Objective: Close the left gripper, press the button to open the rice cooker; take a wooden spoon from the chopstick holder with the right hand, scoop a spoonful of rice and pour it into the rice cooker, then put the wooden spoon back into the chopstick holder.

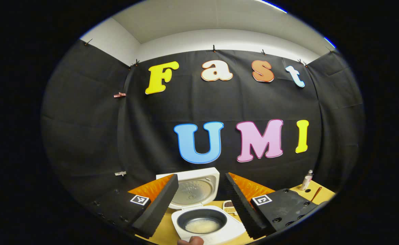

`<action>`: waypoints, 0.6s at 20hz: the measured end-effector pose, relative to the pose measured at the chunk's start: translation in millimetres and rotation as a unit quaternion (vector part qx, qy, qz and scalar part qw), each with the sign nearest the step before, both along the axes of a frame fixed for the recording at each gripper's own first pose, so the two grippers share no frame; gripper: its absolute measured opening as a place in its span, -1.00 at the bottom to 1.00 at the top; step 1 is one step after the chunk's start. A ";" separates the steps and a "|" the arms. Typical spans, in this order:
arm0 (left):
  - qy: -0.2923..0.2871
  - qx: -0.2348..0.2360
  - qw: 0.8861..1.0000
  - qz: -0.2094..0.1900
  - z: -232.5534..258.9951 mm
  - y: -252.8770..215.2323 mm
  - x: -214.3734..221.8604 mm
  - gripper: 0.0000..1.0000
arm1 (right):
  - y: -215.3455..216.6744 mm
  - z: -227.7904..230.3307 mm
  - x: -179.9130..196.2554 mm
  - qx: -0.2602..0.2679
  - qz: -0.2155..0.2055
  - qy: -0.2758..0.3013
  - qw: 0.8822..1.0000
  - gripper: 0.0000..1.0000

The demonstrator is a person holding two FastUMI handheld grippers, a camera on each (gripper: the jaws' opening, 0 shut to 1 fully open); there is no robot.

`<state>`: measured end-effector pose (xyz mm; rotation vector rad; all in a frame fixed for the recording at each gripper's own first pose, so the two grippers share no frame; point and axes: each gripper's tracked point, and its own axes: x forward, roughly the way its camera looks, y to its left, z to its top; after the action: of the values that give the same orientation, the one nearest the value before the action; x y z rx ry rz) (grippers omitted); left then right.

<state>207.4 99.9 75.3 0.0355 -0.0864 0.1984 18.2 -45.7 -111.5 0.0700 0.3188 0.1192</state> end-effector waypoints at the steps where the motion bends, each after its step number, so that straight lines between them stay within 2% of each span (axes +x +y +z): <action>1: -0.012 0.007 1.000 0.004 11.5 5.9 10.3 0.87 | -0.3 -0.4 -2.9 -0.006 -0.001 -0.001 1.000 0.97; 4: -0.018 0.024 1.000 0.008 28.5 18.4 47.3 0.87 | -3.0 2.1 -9.3 -0.026 -0.009 -0.003 1.000 0.97; 5: -0.018 0.023 1.000 0.010 29.0 23.9 59.8 0.93 | -3.7 2.1 -10.8 -0.028 -0.014 -0.004 1.000 0.97; 6: -0.015 0.015 1.000 0.012 28.7 29.7 73.4 0.87 | -3.9 3.6 -11.2 -0.028 -0.018 -0.004 0.999 0.97; 12: 0.044 -0.021 0.998 0.028 -13.2 61.6 145.2 0.94 | -6.3 11.5 -10.9 -0.031 -0.049 -0.008 0.998 0.98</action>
<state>352.6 161.5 62.0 0.0051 0.0072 0.2548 7.3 -52.1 -99.9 0.0240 0.3016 0.0123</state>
